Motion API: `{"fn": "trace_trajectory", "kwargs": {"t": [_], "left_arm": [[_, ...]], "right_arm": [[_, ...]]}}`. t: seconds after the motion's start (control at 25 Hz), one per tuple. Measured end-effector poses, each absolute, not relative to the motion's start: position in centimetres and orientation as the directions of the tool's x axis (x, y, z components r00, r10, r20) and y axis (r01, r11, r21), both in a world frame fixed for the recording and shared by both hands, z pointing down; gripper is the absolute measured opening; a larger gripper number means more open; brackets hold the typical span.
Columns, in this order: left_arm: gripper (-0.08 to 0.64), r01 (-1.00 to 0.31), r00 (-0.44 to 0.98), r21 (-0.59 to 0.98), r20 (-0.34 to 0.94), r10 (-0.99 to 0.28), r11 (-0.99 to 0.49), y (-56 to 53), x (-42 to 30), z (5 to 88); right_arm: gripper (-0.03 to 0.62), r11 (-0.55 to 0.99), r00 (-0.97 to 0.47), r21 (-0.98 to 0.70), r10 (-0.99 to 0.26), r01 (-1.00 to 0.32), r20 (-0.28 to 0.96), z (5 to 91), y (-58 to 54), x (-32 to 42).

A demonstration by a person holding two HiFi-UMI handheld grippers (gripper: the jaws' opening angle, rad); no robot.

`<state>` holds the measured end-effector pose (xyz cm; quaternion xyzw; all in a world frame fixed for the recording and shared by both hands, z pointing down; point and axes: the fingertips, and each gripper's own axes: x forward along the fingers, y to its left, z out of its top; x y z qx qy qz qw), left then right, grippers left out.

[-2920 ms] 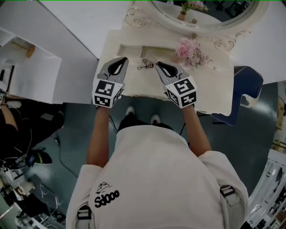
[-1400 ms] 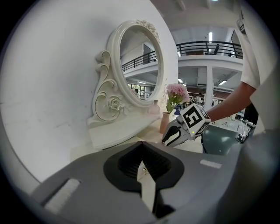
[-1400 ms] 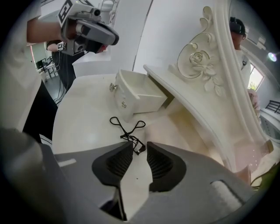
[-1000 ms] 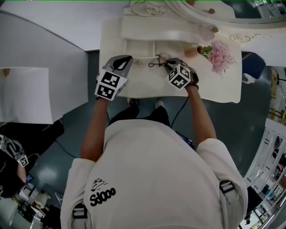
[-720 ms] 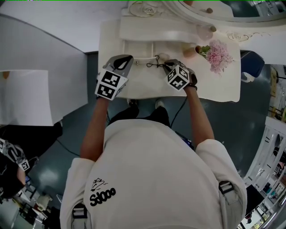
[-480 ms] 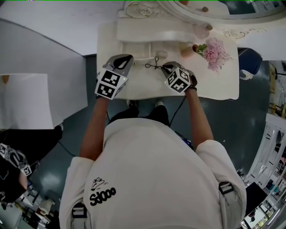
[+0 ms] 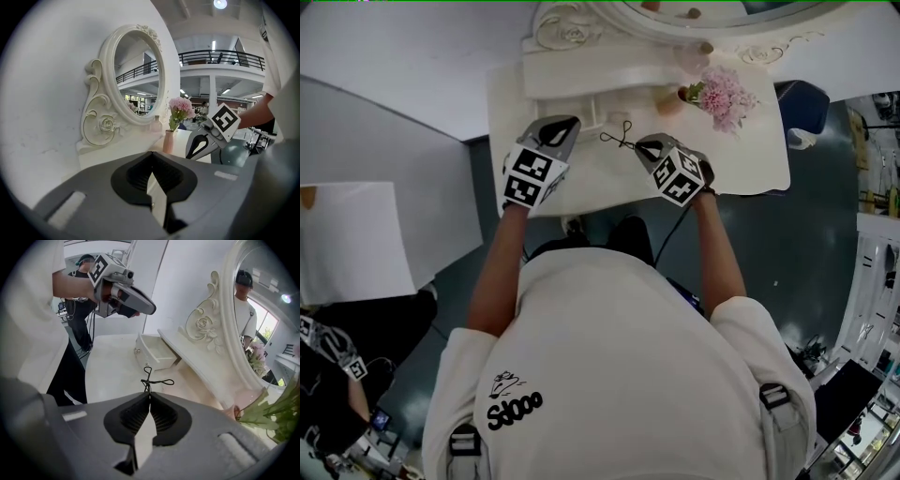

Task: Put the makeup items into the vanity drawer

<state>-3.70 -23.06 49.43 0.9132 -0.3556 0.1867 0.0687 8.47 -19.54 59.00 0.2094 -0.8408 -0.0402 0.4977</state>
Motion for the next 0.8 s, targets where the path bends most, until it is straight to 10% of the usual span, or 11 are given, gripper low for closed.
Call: {"fn": "trace_trajectory", "kwargs": {"t": [0.8], "left_arm": [[0.018, -0.793, 0.572, 0.024, 0.372, -0.731, -0.608, -24.4, -9.8, 48.6]], "right_arm": [[0.011, 0.850, -0.549, 0.177, -0.465, -0.496, 0.694, 54.6, -23.1, 2.8]]}}
